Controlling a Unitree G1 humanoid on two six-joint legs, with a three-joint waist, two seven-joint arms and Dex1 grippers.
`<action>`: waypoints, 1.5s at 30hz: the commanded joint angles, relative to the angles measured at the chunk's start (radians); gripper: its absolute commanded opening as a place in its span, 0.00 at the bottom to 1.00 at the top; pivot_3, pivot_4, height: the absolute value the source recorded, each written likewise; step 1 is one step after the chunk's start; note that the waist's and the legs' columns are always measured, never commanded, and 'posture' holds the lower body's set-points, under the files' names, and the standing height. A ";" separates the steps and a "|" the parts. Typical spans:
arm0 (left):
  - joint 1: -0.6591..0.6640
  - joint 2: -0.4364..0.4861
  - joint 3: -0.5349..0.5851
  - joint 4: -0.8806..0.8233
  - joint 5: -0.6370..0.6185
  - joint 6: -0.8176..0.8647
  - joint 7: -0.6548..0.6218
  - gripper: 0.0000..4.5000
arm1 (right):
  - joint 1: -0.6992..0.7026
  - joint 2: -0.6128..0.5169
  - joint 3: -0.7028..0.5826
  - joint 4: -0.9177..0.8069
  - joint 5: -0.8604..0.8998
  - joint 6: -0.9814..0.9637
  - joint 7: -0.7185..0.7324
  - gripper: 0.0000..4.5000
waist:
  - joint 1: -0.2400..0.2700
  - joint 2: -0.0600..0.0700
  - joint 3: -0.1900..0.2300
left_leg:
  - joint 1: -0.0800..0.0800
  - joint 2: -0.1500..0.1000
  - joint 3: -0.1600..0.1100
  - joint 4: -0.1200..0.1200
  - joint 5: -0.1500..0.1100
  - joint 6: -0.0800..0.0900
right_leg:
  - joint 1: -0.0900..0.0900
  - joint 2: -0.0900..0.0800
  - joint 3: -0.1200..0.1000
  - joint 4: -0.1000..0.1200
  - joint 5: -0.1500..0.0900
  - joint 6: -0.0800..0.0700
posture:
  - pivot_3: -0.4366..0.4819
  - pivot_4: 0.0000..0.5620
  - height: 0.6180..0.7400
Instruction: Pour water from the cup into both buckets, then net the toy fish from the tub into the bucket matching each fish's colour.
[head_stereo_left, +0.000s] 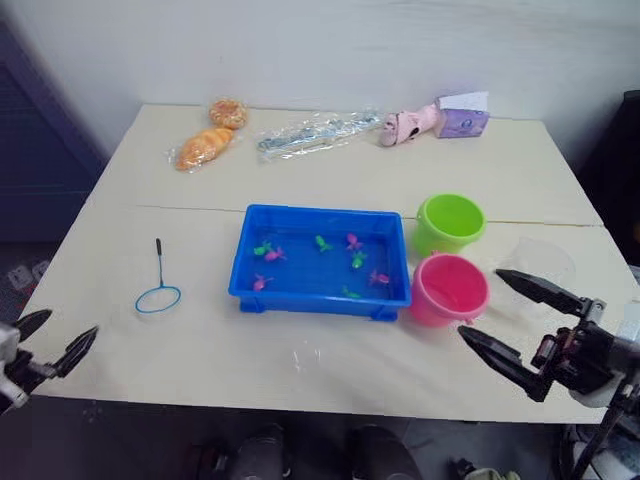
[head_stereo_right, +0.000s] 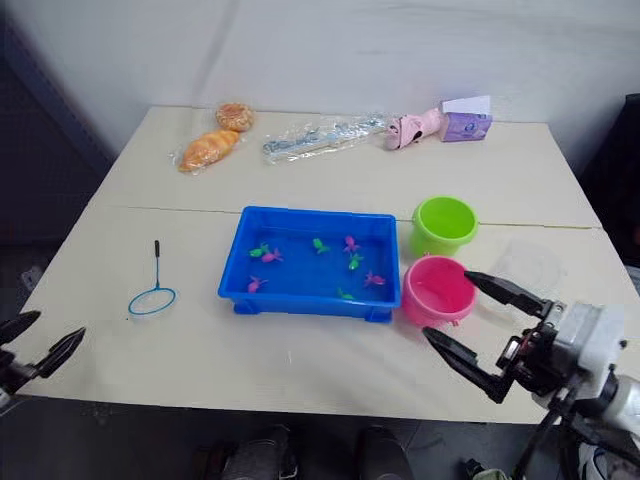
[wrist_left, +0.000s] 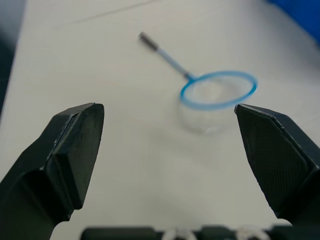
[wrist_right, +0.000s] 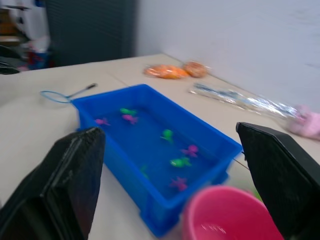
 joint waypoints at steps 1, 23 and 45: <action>0.043 -0.054 0.057 -0.070 -0.011 0.001 0.108 1.00 | -0.037 -0.030 0.060 0.038 -0.008 -0.060 0.087 0.99 | 0.001 0.001 0.000 | 0.000 0.000 0.000 0.000 -0.001 0.001 | 0.000 0.000 0.000 -0.002 0.000 0.000 | 0.48 0.27 1.00; -0.667 -0.130 -0.396 -0.271 0.125 1.035 0.812 1.00 | -0.187 -0.045 0.245 0.067 -0.082 -0.083 0.012 0.99 | 0.018 -0.002 0.001 | -0.001 -0.001 0.000 0.009 0.005 -0.001 | 0.002 0.001 -0.004 0.008 0.001 0.001 | 0.48 0.27 1.00; -0.880 -0.166 -0.462 0.259 0.199 0.956 0.721 0.44 | -0.194 -0.030 0.292 0.043 -0.138 -0.119 -0.084 1.00 | 0.021 -0.002 0.001 | 0.002 -0.001 0.000 0.015 0.005 -0.003 | 0.002 0.001 -0.003 0.016 0.001 0.001 | 0.48 0.27 1.00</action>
